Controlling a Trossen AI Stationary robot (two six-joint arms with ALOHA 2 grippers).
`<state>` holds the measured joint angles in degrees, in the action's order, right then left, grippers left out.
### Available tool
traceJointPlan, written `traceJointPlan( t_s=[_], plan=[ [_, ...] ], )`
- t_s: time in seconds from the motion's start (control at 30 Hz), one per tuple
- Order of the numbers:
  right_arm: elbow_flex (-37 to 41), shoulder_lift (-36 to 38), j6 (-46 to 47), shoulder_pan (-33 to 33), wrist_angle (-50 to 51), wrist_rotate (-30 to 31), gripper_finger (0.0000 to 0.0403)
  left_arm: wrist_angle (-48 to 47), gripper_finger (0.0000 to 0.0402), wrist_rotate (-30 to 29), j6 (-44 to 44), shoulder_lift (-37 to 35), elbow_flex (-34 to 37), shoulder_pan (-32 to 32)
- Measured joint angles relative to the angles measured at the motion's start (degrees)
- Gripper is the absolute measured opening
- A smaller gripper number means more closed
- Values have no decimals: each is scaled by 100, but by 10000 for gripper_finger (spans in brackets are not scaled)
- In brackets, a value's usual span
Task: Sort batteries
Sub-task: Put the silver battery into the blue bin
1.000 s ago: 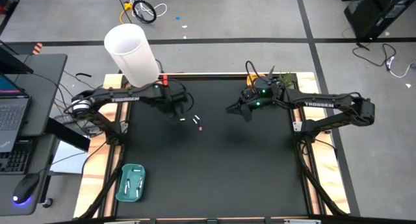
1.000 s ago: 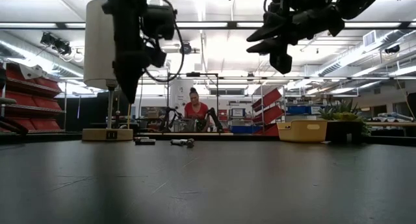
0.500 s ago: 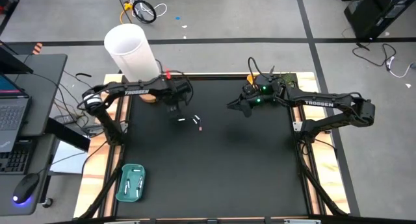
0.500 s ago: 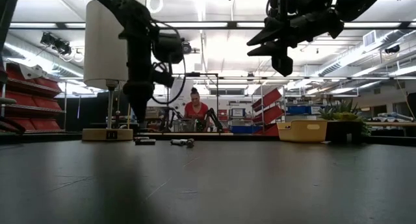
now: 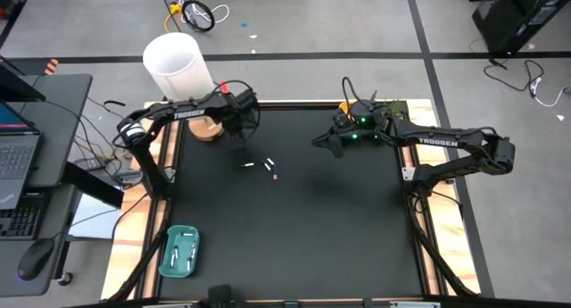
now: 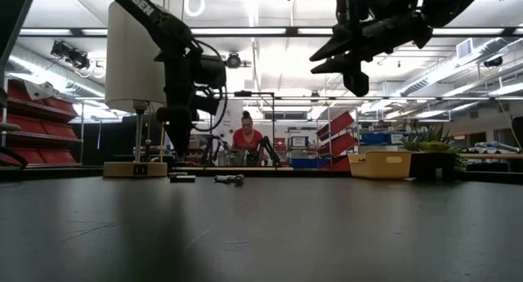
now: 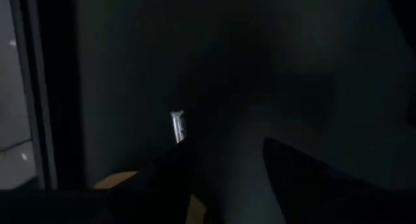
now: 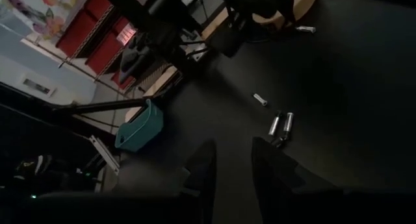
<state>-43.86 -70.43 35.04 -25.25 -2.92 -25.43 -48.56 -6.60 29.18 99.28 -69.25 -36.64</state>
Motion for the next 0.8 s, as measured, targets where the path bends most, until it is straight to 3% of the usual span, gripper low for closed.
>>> traceJointPlan(
  t_s=[0.23,0.37,0.67,0.8],
  plan=[
    [0,0,123,-8,0,85,84,243,195,63,45,196,0,-249],
    [0,0,209,-3,-5,205,84,250,195,490,-148,204,0,-489],
    [0,-2,211,-6,-50,332,84,379,195,804,-93,445,0,-761],
    [0,-2,310,-8,-50,332,84,785,193,164,-81,685,2,-711]
  ],
)
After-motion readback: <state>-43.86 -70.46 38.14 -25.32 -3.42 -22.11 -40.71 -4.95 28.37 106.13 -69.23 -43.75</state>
